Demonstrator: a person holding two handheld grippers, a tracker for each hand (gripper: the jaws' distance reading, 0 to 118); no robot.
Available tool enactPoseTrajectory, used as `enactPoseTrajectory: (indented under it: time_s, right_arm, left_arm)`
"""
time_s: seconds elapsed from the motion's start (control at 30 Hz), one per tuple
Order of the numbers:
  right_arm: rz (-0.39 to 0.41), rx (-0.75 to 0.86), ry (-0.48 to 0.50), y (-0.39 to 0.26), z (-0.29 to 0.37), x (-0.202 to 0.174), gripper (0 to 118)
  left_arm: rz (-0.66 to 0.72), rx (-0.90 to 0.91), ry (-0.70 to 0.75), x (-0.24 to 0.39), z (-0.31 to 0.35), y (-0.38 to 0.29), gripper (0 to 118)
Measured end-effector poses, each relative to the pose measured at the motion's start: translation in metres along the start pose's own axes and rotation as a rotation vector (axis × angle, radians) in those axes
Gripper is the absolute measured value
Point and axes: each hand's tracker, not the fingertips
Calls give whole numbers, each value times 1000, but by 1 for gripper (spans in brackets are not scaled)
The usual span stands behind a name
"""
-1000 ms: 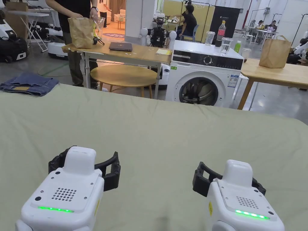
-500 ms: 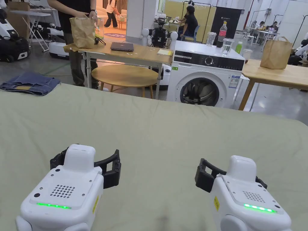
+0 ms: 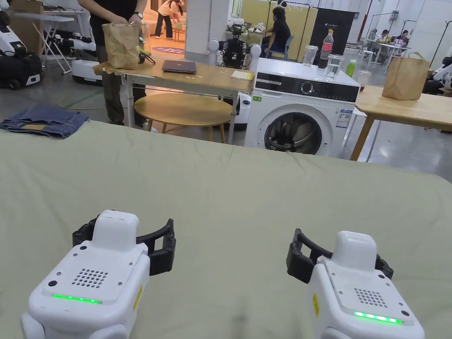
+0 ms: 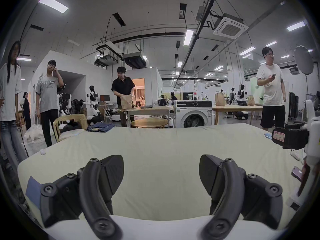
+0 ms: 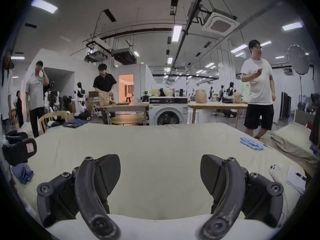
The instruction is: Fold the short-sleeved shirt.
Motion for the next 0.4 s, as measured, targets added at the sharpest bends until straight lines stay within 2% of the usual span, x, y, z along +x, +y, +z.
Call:
enactPoseTrajectory:
  time_s: [0.3, 0.4]
  right_arm:
    - [-5, 22, 17, 2, 1, 1, 97]
    - [1, 12, -11, 2, 0, -2, 97]
  left_arm:
    - [13, 5, -6, -1, -2, 0, 91]
    - [14, 6, -13, 0, -2, 1, 91]
